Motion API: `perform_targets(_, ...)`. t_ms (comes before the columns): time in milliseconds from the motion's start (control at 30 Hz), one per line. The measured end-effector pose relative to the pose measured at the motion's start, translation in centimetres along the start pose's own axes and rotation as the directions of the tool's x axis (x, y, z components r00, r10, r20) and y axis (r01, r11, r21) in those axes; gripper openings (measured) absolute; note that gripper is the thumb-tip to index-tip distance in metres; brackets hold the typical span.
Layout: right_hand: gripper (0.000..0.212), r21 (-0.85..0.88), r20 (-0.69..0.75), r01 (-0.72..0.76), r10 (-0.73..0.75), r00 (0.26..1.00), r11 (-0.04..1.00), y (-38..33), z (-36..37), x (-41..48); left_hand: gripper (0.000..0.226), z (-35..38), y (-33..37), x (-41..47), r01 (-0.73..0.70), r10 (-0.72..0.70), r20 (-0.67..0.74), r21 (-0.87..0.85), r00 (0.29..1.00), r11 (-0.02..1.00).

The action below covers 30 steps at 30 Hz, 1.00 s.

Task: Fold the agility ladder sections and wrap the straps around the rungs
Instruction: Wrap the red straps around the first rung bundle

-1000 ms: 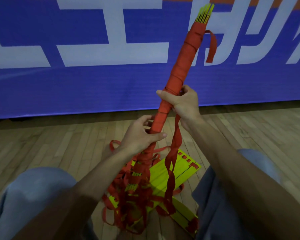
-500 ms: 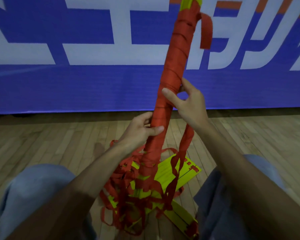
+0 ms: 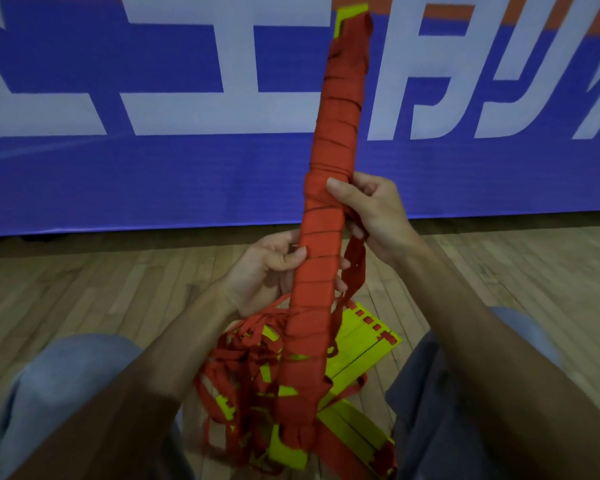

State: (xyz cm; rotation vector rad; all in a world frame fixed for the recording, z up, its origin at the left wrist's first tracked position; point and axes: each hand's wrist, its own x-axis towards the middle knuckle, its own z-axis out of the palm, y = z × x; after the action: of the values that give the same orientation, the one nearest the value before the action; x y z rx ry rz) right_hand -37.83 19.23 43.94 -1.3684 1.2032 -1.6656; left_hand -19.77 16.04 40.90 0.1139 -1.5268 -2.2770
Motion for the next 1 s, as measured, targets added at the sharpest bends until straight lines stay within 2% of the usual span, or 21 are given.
perform_targets(67, 0.016, -0.006, -0.112, -0.021, 0.020, 0.994, 1.000, 0.3, -0.2, 0.3, 0.045, 0.4, 0.3, 0.0, 0.036, -0.034, -0.060, 0.036, 0.998, 0.999)
perform_targets(167, 0.016, 0.002, -0.242, -0.061, 0.060, 0.969, 0.998, 0.7, -0.2, 0.4, 0.039, 1.1, 0.4, 0.4, 0.121, -0.085, -0.226, 0.154, 0.971, 0.981)
perform_targets(267, 0.012, 0.021, -0.366, -0.082, 0.084, 0.927, 0.996, 1.0, -0.1, 0.7, 0.026, 1.0, -0.5, 1.1, 0.174, 0.049, -0.447, 0.443, 0.893, 0.879)
perform_targets(333, 0.017, -0.027, -0.427, -0.085, 0.065, 0.902, 0.996, 1.6, -0.2, 1.1, 0.034, 1.0, -1.3, 1.4, 0.184, 0.104, -0.516, 0.477, 0.850, 0.859)
perform_targets(400, 0.033, -0.137, -0.448, -0.130, 0.055, 0.892, 0.982, 2.2, -0.2, 1.2, 0.049, 1.3, -2.4, 1.6, 0.209, 0.129, -0.562, 0.497, 0.817, 0.842)
perform_targets(500, 0.047, -0.234, -0.444, -0.159, 0.040, 0.895, 0.959, 2.6, 0.4, 1.1, 0.068, 1.5, -3.6, 1.8, 0.325, 0.217, -0.598, 0.663, 0.771, 0.674)
perform_targets(600, 0.043, -0.345, -0.403, -0.151, -0.001, 0.915, 0.926, 2.4, 1.0, 0.7, 0.057, 1.6, -3.8, 1.8, 0.347, 0.339, -0.588, 0.754, 0.734, 0.558)
perform_targets(667, 0.034, -0.453, -0.362, -0.111, -0.069, 0.930, 0.884, 2.2, 0.9, 0.5, 0.046, 1.7, -3.4, 1.6, 0.353, 0.320, -0.605, 0.733, 0.729, 0.581)
perform_targets(800, 0.035, -0.670, -0.219, -0.002, -0.195, 0.956, 0.743, 1.5, 0.1, 0.4, 0.031, 1.0, -2.7, 1.2, 0.219, 0.125, -0.572, 0.494, 0.811, 0.841)
perform_targets(867, 0.038, -0.709, -0.154, 0.062, -0.240, 0.958, 0.703, 1.2, -0.2, 0.3, 0.029, 0.7, -2.3, 1.1, 0.188, 0.064, -0.546, 0.394, 0.835, 0.900)
perform_targets(933, 0.042, -0.693, -0.138, 0.095, -0.260, 0.956, 0.715, 0.8, -0.4, 0.1, 0.030, 0.6, -1.7, 0.9, 0.158, 0.023, -0.512, 0.308, 0.859, 0.938)
perform_targets(1000, 0.037, -0.561, -0.172, 0.051, -0.176, 0.969, 0.827, 0.2, -0.4, -0.1, 0.029, 0.4, -1.0, 0.7, 0.114, 0.002, -0.457, 0.227, 0.889, 0.967)
